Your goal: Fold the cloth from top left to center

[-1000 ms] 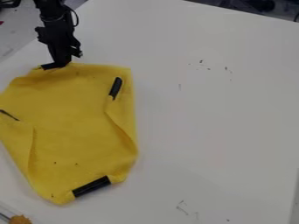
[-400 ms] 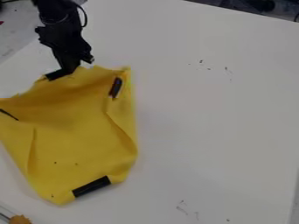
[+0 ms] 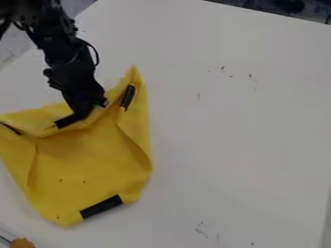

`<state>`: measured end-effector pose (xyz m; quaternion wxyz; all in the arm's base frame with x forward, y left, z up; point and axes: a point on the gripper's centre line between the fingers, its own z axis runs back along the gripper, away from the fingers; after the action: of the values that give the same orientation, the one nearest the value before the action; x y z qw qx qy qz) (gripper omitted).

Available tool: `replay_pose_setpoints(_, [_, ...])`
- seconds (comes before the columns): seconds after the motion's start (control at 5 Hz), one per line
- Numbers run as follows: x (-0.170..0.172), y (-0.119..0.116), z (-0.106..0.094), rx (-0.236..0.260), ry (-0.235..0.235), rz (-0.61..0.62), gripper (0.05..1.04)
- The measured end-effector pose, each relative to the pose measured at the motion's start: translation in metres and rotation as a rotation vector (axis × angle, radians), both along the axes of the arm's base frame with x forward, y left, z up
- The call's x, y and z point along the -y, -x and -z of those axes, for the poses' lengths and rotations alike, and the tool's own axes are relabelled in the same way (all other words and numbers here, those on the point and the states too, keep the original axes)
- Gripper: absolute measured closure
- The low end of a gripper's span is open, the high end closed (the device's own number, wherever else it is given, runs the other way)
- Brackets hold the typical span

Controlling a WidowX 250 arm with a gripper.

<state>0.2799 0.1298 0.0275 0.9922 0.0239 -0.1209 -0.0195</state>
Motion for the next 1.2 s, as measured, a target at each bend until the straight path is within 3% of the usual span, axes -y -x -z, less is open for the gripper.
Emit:
replay_pose_setpoints(0.2, [0.006,0.011,0.008,0.005,0.010,0.007,1.016])
replay_pose_setpoints(0.4, [0.010,0.021,0.003,0.005,-0.006,-0.007,0.877])
replay_pose_setpoints(0.6, [0.020,0.030,-0.008,-0.030,0.004,-0.014,0.620])
replay_pose_setpoints(0.8, [0.035,0.045,-0.014,-0.089,0.043,-0.045,0.308])
replay_pose_setpoints(1.0, [0.050,0.055,-0.015,-0.167,0.108,-0.090,0.087])
replay_pose_setpoints(1.2, [0.057,0.049,-0.022,-0.141,0.065,-0.072,0.079])
